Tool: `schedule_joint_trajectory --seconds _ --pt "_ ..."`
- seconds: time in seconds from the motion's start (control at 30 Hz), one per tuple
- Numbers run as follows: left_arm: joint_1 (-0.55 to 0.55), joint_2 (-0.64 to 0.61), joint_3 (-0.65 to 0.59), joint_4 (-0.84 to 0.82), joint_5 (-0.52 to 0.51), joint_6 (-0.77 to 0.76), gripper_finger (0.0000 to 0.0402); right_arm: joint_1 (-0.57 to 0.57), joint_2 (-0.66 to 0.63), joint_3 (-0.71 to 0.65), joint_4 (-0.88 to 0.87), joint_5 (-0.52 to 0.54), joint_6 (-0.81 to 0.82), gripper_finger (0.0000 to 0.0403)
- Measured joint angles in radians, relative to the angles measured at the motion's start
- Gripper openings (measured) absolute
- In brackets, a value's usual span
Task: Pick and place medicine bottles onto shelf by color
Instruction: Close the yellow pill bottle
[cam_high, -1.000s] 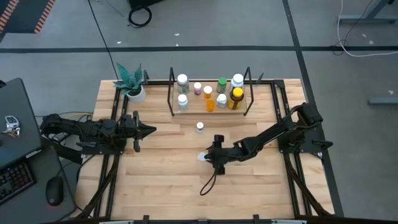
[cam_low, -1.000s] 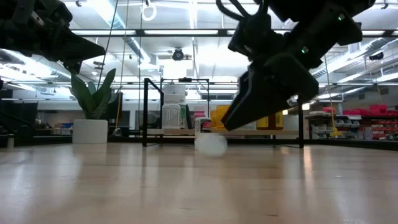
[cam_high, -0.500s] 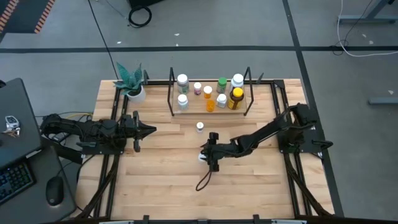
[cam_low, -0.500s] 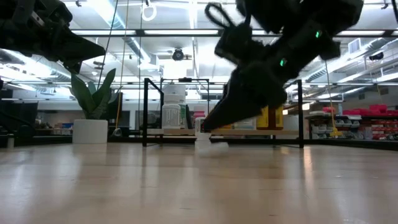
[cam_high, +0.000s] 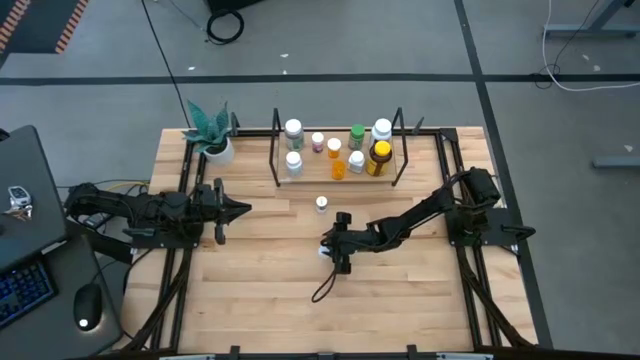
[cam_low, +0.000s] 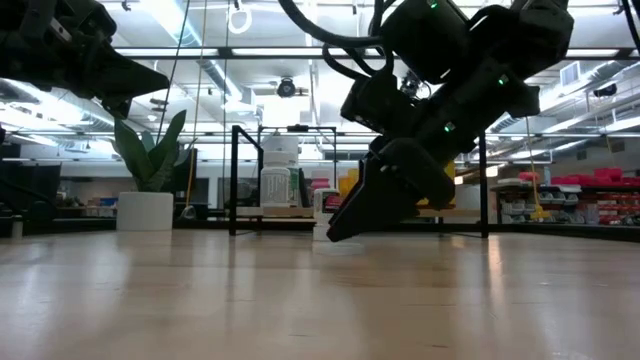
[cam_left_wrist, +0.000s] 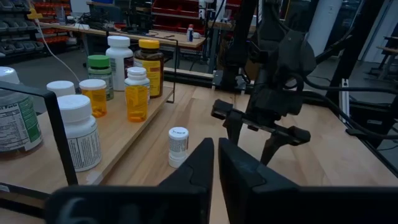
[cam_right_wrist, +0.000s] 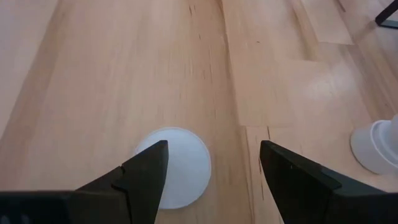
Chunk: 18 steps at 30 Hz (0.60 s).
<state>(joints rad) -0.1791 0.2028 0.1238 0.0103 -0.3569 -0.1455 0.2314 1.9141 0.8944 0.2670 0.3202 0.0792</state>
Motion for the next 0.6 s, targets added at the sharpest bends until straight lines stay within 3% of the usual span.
schedule_joint_trajectory --seconds 0.33,0.5,0.6 --pt "0.0 0.0 0.0 0.0 0.0 0.0 0.003 -0.002 -0.01 0.0 0.018 -0.004 -0.013 0.0263" --pt "0.0 0.0 0.0 0.0 0.0 0.0 0.0026 -0.009 -0.034 0.008 0.0 -0.08 -0.005 0.0263" --pt "0.0 0.0 0.0 0.0 0.0 0.0 0.0029 -0.015 -0.034 0.055 -0.097 -0.125 0.007 0.0263"
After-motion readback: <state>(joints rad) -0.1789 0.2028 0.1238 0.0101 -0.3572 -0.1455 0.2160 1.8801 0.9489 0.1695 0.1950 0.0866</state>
